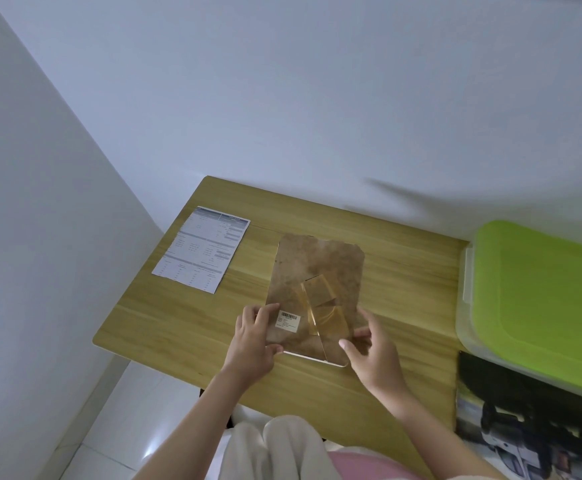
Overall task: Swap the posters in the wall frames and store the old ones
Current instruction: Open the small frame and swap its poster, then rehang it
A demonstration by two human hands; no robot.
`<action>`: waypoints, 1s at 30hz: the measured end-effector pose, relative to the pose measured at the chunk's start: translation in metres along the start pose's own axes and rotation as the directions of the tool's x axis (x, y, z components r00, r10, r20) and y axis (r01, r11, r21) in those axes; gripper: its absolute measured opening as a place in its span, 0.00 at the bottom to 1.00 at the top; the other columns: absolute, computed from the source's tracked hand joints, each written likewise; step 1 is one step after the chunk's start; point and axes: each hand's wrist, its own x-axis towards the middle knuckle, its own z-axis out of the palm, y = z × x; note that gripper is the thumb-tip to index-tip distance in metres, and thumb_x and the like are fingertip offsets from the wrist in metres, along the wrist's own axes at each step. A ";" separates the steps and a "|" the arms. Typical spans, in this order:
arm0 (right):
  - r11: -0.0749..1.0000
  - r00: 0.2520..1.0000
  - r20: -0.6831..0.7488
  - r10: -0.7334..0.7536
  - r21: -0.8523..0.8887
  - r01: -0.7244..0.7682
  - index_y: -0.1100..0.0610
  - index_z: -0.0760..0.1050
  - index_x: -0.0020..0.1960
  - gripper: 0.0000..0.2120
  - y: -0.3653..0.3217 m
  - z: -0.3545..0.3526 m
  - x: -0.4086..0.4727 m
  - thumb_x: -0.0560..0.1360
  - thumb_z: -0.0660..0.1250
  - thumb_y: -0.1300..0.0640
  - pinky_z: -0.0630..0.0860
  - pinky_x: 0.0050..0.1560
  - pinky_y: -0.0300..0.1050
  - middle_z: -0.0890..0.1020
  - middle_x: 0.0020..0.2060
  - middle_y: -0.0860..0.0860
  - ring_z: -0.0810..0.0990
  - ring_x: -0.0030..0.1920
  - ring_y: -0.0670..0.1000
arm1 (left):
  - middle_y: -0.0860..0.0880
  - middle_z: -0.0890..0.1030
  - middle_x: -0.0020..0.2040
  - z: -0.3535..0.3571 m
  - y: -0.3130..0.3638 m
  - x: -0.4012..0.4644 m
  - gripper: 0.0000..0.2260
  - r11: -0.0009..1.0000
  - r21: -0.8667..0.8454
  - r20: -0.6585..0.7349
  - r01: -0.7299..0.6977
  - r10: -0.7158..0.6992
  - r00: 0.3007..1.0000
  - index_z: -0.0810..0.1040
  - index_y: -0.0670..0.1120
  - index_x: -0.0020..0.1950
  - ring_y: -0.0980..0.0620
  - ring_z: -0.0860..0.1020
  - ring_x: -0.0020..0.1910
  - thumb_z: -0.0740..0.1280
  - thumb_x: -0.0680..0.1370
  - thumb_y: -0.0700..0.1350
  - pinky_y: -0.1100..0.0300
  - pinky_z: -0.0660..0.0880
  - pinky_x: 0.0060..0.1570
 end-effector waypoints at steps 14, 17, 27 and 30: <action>0.987 0.992 0.117 0.052 -0.156 -0.033 0.52 0.61 0.73 0.39 -0.051 0.055 0.017 0.67 0.75 0.53 0.69 0.44 0.37 0.76 0.47 0.46 0.75 0.43 0.46 | 0.48 0.66 0.60 -0.055 -0.027 0.023 0.34 0.985 0.121 0.031 0.125 -0.130 0.991 0.61 0.51 0.72 0.49 0.68 0.60 0.72 0.70 0.39 0.57 0.70 0.61; 0.986 0.990 0.133 0.042 -0.167 -0.019 0.53 0.60 0.74 0.39 -0.061 0.062 0.022 0.68 0.75 0.53 0.69 0.45 0.37 0.74 0.46 0.45 0.74 0.43 0.45 | 0.48 0.65 0.60 -0.068 -0.026 0.030 0.34 0.981 0.142 0.043 0.130 -0.138 0.990 0.61 0.49 0.72 0.49 0.72 0.56 0.73 0.70 0.39 0.57 0.74 0.56; 1.000 0.999 0.048 -0.011 -0.007 0.011 0.52 0.58 0.74 0.39 -0.067 0.050 0.030 0.69 0.74 0.61 0.69 0.44 0.31 0.73 0.48 0.49 0.74 0.44 0.45 | 0.49 0.65 0.62 -0.083 -0.008 0.038 0.33 0.991 0.134 -0.045 -0.015 0.021 0.999 0.61 0.47 0.73 0.50 0.72 0.58 0.72 0.71 0.43 0.56 0.76 0.54; 0.997 0.999 -0.019 0.041 0.063 -0.040 0.52 0.61 0.73 0.38 -0.060 0.029 0.026 0.69 0.73 0.65 0.71 0.40 0.28 0.73 0.50 0.51 0.74 0.41 0.43 | 0.50 0.65 0.62 -0.075 0.009 0.037 0.33 0.989 0.119 -0.035 -0.089 0.094 0.995 0.62 0.48 0.72 0.53 0.71 0.57 0.73 0.70 0.46 0.57 0.77 0.52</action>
